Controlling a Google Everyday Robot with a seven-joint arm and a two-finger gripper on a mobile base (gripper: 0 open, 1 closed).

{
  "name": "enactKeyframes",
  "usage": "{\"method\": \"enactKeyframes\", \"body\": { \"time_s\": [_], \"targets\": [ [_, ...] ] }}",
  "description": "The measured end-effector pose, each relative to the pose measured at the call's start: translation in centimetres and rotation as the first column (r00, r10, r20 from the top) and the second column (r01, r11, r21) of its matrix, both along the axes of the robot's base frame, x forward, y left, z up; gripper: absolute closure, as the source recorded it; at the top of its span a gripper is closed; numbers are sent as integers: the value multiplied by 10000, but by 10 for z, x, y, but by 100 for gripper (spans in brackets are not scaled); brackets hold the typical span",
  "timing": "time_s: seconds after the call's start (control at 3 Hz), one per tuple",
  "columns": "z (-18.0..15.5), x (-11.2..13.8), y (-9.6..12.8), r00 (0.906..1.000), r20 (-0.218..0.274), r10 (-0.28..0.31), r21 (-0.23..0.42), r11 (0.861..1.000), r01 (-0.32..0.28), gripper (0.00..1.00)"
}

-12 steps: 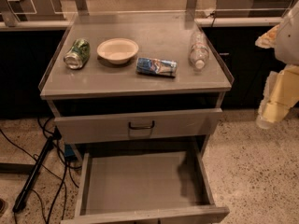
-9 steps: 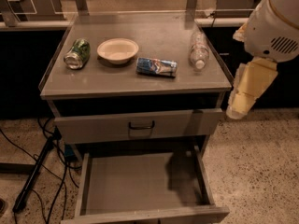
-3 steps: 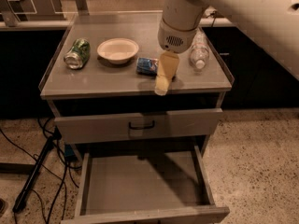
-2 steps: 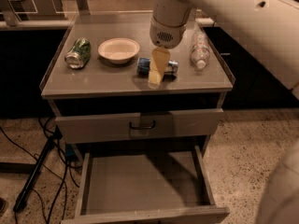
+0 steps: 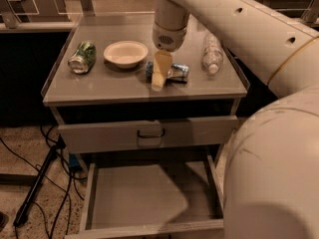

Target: Place redbull can into middle drawer

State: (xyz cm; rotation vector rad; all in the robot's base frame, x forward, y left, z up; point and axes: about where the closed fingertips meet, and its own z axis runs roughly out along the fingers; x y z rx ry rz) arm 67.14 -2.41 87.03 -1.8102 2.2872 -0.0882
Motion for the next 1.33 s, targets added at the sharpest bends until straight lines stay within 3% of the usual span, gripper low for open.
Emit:
{"method": "enactKeyframes", "body": {
  "time_s": [0.67, 1.0, 1.33],
  "targets": [
    [-27, 51, -29, 9999, -86, -53, -282, 9996, 50, 0],
    [-30, 51, -28, 9999, -157, -11, -243, 9997, 8, 0],
    [-30, 51, -28, 9999, -157, -11, -242, 9997, 8, 14]
  ]
}}
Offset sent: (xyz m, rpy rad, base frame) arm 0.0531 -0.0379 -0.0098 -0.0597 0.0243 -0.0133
